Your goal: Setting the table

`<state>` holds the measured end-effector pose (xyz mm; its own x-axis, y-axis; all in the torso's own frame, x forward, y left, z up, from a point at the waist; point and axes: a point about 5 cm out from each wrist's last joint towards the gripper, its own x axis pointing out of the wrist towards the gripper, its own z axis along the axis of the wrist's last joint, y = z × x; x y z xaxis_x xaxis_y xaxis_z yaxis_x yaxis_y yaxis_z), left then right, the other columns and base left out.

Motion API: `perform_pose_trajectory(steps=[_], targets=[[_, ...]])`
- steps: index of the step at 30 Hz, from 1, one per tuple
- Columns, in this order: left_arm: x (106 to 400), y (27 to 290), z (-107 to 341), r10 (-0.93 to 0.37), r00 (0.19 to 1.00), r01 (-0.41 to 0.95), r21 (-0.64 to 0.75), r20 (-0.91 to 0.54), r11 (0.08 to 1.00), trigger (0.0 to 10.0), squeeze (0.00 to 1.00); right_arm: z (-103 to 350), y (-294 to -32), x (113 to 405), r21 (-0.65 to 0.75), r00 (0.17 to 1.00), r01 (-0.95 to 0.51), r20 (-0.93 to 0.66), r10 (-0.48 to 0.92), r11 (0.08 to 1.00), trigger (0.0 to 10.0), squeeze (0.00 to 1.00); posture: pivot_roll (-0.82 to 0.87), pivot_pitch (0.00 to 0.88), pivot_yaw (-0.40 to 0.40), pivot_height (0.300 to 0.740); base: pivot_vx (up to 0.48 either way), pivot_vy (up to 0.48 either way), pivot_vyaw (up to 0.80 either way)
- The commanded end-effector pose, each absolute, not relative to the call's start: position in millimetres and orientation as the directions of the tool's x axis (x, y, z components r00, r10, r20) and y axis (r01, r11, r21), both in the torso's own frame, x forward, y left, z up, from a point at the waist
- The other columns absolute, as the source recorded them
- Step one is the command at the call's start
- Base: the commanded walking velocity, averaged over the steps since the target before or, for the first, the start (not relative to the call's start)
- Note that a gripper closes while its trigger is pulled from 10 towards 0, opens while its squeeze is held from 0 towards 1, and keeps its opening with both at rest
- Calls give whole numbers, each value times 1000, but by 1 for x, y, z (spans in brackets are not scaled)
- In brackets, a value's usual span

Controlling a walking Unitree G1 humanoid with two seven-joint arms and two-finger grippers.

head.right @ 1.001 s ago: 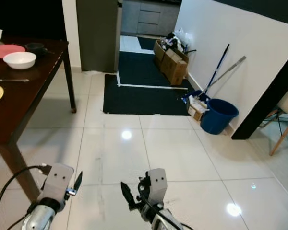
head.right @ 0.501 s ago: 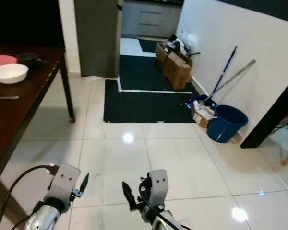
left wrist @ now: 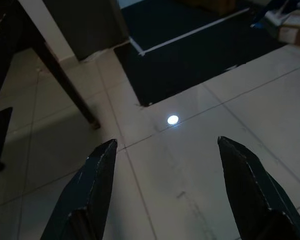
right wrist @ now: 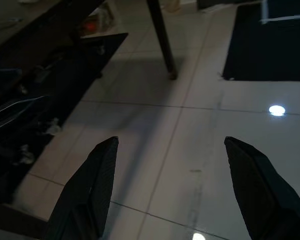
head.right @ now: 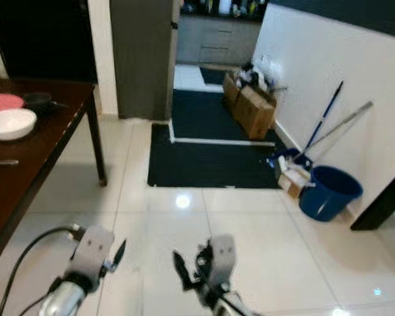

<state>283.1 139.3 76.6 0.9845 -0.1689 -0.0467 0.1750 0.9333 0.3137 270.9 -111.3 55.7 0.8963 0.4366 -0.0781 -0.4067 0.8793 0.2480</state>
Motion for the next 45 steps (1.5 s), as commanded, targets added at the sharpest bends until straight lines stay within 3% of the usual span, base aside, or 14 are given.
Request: perform_pose_trajectory(steps=[1,45], targets=[[282,133,74,-192,980,200,309,-56,930,10000,0,52,-121,269,237,906,-382,-95,413,893,10000,0,41,29,13,740,480,0,0],[283,133,74,-186,980,199,293,-72,935,10000,0,56,-120,272,266,919,-358,-70,388,895,10000,0,47,42,22,740,455,0,0]])
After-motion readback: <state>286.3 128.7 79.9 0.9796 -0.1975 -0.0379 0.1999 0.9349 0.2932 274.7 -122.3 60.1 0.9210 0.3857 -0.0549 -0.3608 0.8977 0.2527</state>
